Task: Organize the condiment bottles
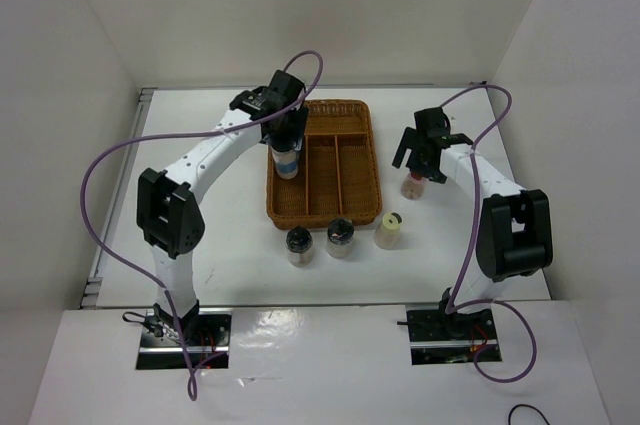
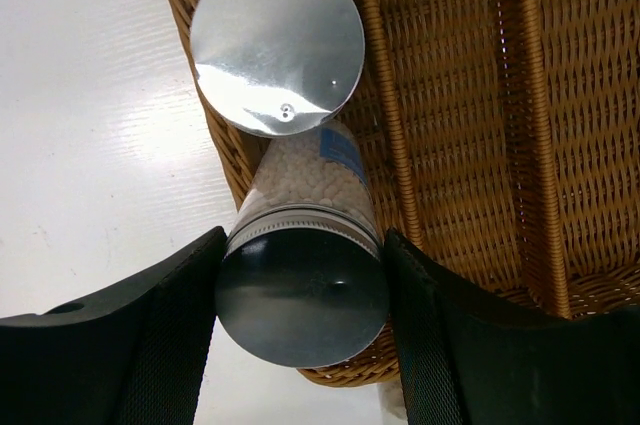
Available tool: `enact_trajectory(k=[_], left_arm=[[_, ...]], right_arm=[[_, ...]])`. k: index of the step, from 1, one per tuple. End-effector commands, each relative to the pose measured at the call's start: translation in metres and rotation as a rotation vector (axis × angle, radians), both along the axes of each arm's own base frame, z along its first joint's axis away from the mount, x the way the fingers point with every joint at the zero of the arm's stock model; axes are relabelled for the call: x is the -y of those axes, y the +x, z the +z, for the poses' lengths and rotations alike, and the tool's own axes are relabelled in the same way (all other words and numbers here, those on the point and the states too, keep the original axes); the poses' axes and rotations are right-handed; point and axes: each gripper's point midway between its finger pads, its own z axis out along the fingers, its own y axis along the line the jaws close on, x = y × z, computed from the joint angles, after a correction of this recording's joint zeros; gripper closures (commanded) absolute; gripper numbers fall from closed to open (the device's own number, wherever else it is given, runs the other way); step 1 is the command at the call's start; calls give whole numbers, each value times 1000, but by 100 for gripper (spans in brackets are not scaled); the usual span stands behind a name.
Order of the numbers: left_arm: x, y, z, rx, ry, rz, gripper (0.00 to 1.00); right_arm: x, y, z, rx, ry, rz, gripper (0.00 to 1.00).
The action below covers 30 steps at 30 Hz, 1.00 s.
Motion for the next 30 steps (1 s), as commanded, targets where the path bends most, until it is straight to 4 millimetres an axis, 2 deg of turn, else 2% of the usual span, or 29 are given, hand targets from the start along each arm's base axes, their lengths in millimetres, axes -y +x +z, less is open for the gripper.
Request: enact_trajectory(k=[1, 6, 10, 11, 21, 26, 30], left_arm=[[11, 19, 28, 98, -57, -22, 48], [13, 17, 16, 73, -60, -33, 48], [13, 15, 4, 47, -52, -25, 48], [13, 15, 4, 47, -52, -25, 46], [11, 9, -21, -7, -32, -30, 45], [10, 6, -30, -23, -24, -30, 40], [9, 6, -33, -26, -22, -30, 34]], right_arm=[[1, 16, 18, 61, 5, -8, 8], [1, 16, 17, 52, 4, -8, 13], [2, 14, 16, 43, 3, -8, 22], [2, 14, 16, 43, 3, -8, 22], [3, 8, 11, 16, -2, -8, 28], [3, 3, 6, -2, 1, -15, 30], [4, -4, 2, -19, 3, -23, 40]])
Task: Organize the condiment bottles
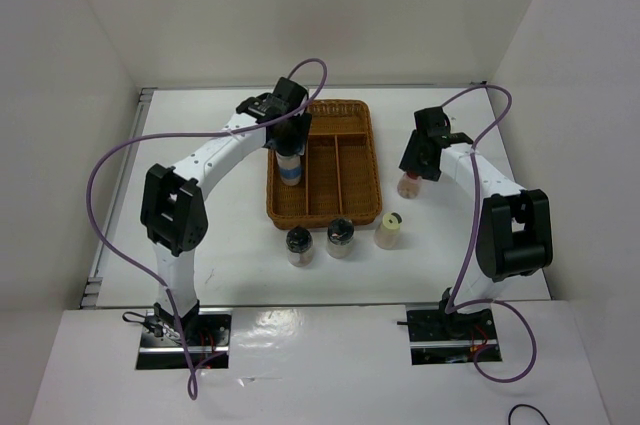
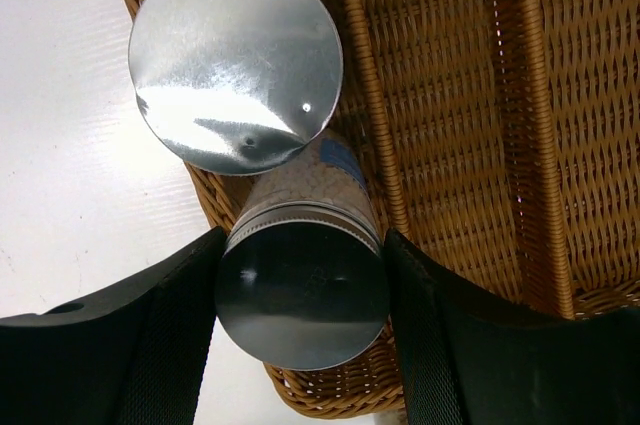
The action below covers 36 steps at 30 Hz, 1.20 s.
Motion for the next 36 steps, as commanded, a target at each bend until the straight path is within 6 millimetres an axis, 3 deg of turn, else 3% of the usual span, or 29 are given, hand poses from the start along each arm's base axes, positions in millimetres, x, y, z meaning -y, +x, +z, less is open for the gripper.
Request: enact_trajectory(k=[1, 2, 5, 13, 19, 20, 23, 26, 30, 32, 34, 35, 36], left_arm=[[-2, 2, -3, 7, 2, -3, 32], [-3, 0, -7, -1, 7, -3, 29], [-4, -1, -10, -9, 11, -3, 16], [-1, -5, 18, 40, -16, -12, 3], [-4, -12, 90, 161, -83, -12, 0], [-6, -14, 111, 205, -107, -12, 0], [-14, -19, 143, 279, -130, 15, 0], [-31, -26, 164, 333, -146, 55, 0], [-52, -29, 158, 336, -145, 116, 0], [-59, -35, 152, 318, -155, 137, 0], [-62, -37, 151, 322, -173, 146, 0], [-66, -40, 142, 299, -175, 154, 0], [-66, -42, 142, 304, -178, 154, 0]], right_arm=[[3, -2, 2, -8, 3, -20, 41], [3, -2, 2, -8, 3, -20, 42], [3, -2, 2, -7, 8, -28, 54], [2, -9, 2, -31, 12, -23, 80], [2, 5, 54, 40, -2, 20, 91], [-1, 16, 73, 89, 8, 34, 94], [-9, 28, 112, 169, 13, 70, 95], [-24, 38, 148, 250, 14, 140, 97], [-57, 56, 184, 340, 33, 245, 97], [-72, 65, 178, 327, 34, 285, 97], [-95, 72, 184, 344, 35, 349, 97], [-109, 78, 176, 333, 54, 380, 97], [-116, 83, 183, 352, 52, 400, 97]])
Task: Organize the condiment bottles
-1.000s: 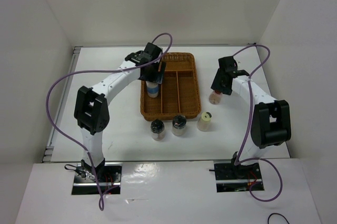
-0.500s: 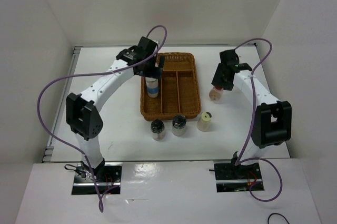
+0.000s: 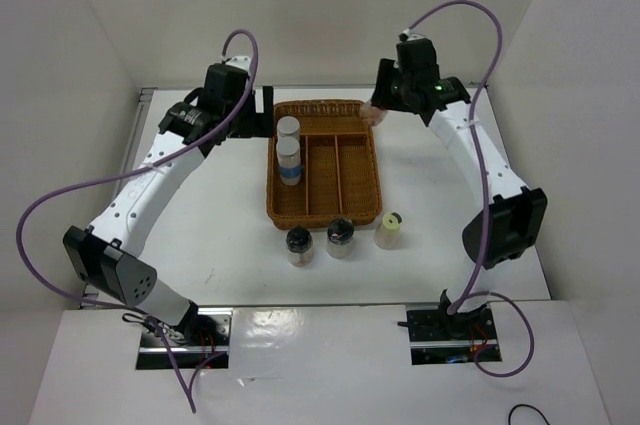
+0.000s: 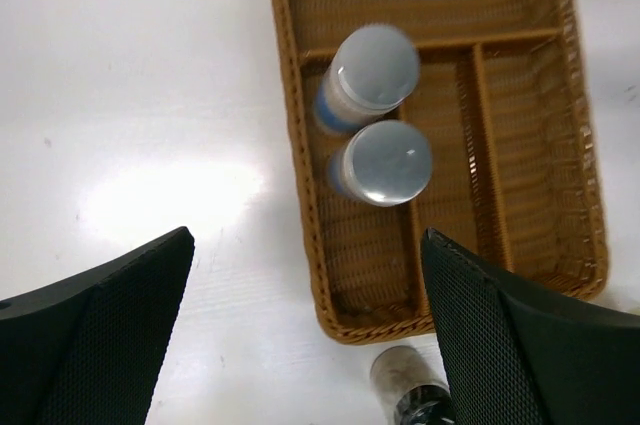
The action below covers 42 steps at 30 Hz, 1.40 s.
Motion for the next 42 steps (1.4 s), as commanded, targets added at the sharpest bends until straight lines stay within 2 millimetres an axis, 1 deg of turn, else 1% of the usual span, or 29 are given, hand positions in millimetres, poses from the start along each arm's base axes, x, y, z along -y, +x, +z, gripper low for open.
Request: enact_trajectory(k=[1, 2, 3, 4, 6, 7, 8, 9, 11, 12, 14, 15, 16, 17, 20, 21, 23, 24, 25, 27, 28, 29, 30, 32, 33, 34, 37, 39, 42], left_arm=[[-8, -4, -4, 4, -46, 38, 0], [-9, -8, -6, -1, -52, 43, 0], [-13, -8, -7, 3, -54, 53, 0], [-20, -12, -10, -2, -51, 65, 0], [-25, -14, -16, -15, -54, 82, 0], [-31, -18, -15, -11, -64, 98, 0], [-31, -19, -20, -22, -59, 99, 0], [-38, -23, -15, -6, -68, 120, 0], [-44, -28, -22, -20, -62, 131, 0], [-48, -30, -22, -18, -71, 147, 0], [-52, -31, -24, -18, -78, 163, 0], [-56, -30, -24, -18, -78, 172, 0], [-55, -32, -20, -9, -88, 165, 0], [-59, -32, -25, -18, -84, 176, 0], [-63, -33, -22, -10, -88, 185, 0], [-63, -33, -21, -10, -88, 185, 0], [-66, -32, -21, -9, -88, 194, 0], [-64, -33, -22, -12, -93, 187, 0], [-65, -33, -22, -11, -85, 181, 0], [-63, -33, -22, -13, -90, 174, 0], [-63, -31, -25, -21, -87, 174, 0], [-63, -31, -25, -22, -87, 174, 0], [-63, -31, -25, -22, -87, 174, 0], [-64, -30, -28, -31, -81, 171, 0], [-64, -30, -28, -31, -81, 171, 0], [-64, -28, -31, -40, -78, 171, 0], [-64, -29, -35, -48, -75, 172, 0], [-64, -30, -40, -58, -71, 172, 0], [-63, -32, -44, -69, -73, 166, 0]], right_arm=[[-48, 11, -3, 8, -4, 148, 97], [-60, 16, -12, -3, -10, 182, 97], [-69, 20, -4, 21, -12, 203, 97], [-78, 22, -5, 21, -12, 217, 97], [-101, 25, -14, 13, -16, 269, 97], [-109, 26, -18, 8, -21, 294, 97], [-117, 25, -22, 2, -23, 309, 97], [-121, 28, -30, -12, -22, 317, 97], [-131, 26, -41, -29, -36, 342, 97], [-134, 28, -48, -38, -32, 351, 97], [-142, 29, -52, -36, -33, 373, 97], [-144, 31, -64, -58, -40, 373, 97], [-144, 32, -69, -67, -43, 373, 97], [-150, 30, -74, -76, -46, 384, 97], [-150, 31, -92, -106, -56, 384, 97], [-151, 33, -89, -90, -51, 384, 97], [-150, 34, -101, -106, -63, 376, 97], [-151, 37, -99, -91, -58, 376, 97], [-152, 37, -108, -107, -56, 370, 97], [-153, 39, -106, -94, -51, 370, 97], [-159, 36, -112, -107, -50, 386, 97], [-159, 37, -118, -117, -53, 387, 97], [-159, 37, -118, -117, -53, 387, 97], [-156, 40, -132, -135, -77, 367, 95], [-157, 42, -127, -125, -74, 366, 93], [-157, 42, -132, -134, -77, 366, 93], [-155, 43, -132, -132, -83, 358, 93], [-151, 44, -141, -145, -102, 342, 93], [-150, 44, -141, -143, -108, 335, 88]])
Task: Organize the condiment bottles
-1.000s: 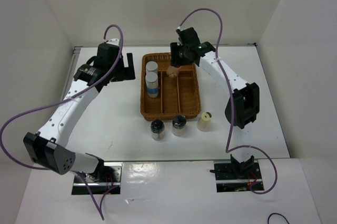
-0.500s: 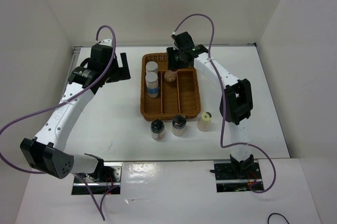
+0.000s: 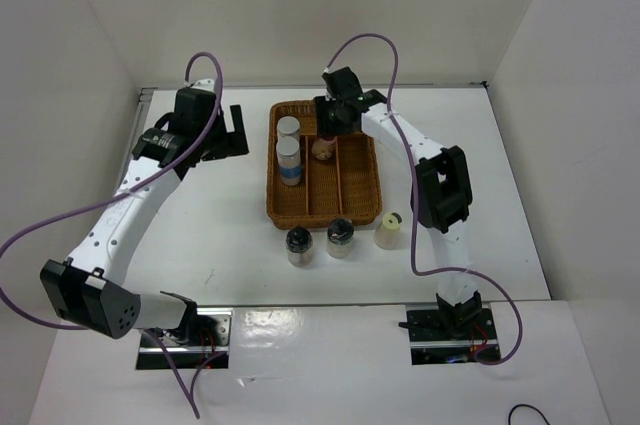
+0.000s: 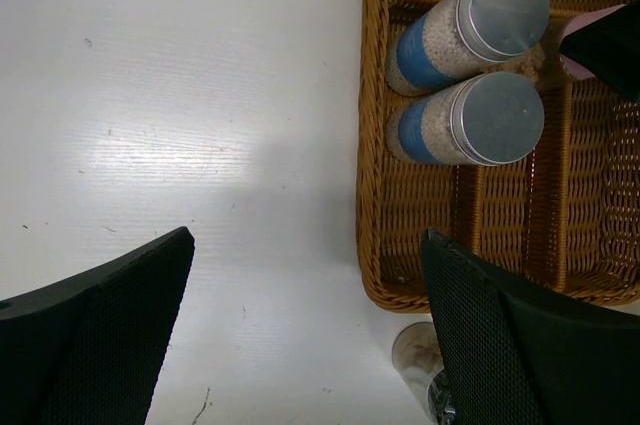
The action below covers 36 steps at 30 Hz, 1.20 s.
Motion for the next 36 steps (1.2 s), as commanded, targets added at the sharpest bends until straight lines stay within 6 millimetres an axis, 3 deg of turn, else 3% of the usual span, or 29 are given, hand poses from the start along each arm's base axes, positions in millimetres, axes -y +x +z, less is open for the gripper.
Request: enact_trajectory(k=[1, 2, 5, 8, 13, 18, 23, 25, 26, 27, 29, 30, 31, 32, 33, 34, 35, 36], left_arm=[[3, 5, 2, 19, -22, -6, 0], [3, 5, 2, 19, -22, -6, 0], [3, 6, -1, 10, -20, -6, 0], [2, 4, -3, 2, -10, -11, 0], [0, 3, 1, 14, 0, -10, 0], [-1, 1, 0, 14, 0, -10, 0], [0, 1, -2, 13, 1, -23, 0], [2, 3, -1, 20, -7, -30, 0], [4, 2, -1, 18, -14, -38, 0], [4, 2, -1, 18, -14, -38, 0], [6, 2, -3, 17, -19, -46, 0], [6, 2, -3, 17, -12, -51, 0], [7, 2, -3, 16, -18, -58, 0], [9, 3, -2, 23, -26, -66, 0], [9, 2, -5, 15, -24, -66, 0], [9, 2, -5, 14, -24, -66, 0], [11, 2, -6, 13, -29, -73, 0], [10, 2, -6, 14, -22, -78, 0]], right_arm=[[-4, 10, 9, 59, -1, -13, 86], [-4, 10, 9, 59, -1, -13, 84], [-3, 6, 4, 39, -4, -6, 63], [-2, 4, 3, 31, -9, -6, 60], [-1, 0, -5, 11, -13, -13, 45], [0, -2, 2, 21, -7, -13, 25], [10, -6, 33, 63, -7, -45, 18], [17, -8, 62, 111, 2, -77, 16], [23, -13, 66, 118, -5, -87, 14], [31, -20, 90, 158, 1, -104, 13], [43, -34, 101, 177, -18, -103, 8], [52, -46, 130, 228, 7, -113, 6], [59, -54, 138, 245, 2, -116, 3], [66, -66, 131, 228, -10, -114, 3], [72, -75, 137, 238, -2, -128, 2], [81, -91, 160, 283, 26, -131, 2], [87, -104, 145, 246, 29, -149, 2], [91, -115, 142, 231, 40, -152, 2]])
